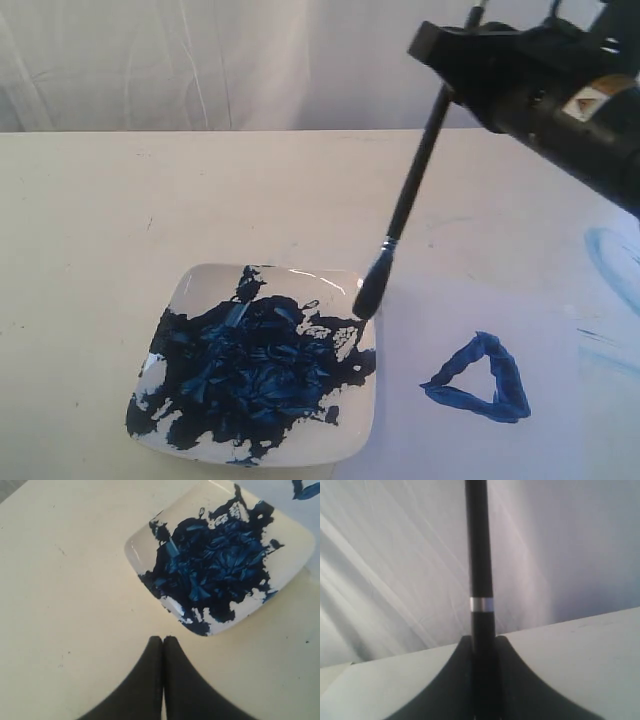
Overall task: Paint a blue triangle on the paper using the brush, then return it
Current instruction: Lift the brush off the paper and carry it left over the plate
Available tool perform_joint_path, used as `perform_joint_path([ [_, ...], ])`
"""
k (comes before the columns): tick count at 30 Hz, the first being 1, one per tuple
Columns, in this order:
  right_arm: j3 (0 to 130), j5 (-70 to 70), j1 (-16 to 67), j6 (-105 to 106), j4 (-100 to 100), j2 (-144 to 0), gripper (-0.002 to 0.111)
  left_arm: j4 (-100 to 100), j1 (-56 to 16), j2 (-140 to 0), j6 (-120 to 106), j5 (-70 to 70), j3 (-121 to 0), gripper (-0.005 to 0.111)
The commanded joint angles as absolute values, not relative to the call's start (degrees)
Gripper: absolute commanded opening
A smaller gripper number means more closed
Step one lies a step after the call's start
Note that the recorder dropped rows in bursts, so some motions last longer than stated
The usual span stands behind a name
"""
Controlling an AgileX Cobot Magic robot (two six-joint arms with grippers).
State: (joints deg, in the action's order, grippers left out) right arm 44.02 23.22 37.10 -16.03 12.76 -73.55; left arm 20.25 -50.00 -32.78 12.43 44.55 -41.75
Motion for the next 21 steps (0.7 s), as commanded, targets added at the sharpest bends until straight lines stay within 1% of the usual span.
perform_joint_path([
  [1,52.13,15.53,40.91,-16.73,12.15,-81.59,0.0,21.67,-49.86,-26.38,14.97,45.21,-35.44,0.0],
  [5,60.66,4.2,41.29,-16.73,15.07,-89.05,0.0,24.64,-49.86,-23.23,16.05,42.18,-30.68,0.0],
  [7,64.42,0.72,41.29,-16.73,17.16,-92.55,0.0,25.72,-49.86,-22.64,17.17,40.69,-29.15,0.0],
  [17,82.76,-15.27,41.14,-16.73,20.09,-108.61,0.0,25.47,-49.86,-22.05,18.24,39.47,-28.75,0.0],
  [21,88.84,-19.06,41.05,-16.62,23.3,-114.52,0.0,25.36,-49.86,-22.05,18.24,39.47,-28.75,0.0],
])
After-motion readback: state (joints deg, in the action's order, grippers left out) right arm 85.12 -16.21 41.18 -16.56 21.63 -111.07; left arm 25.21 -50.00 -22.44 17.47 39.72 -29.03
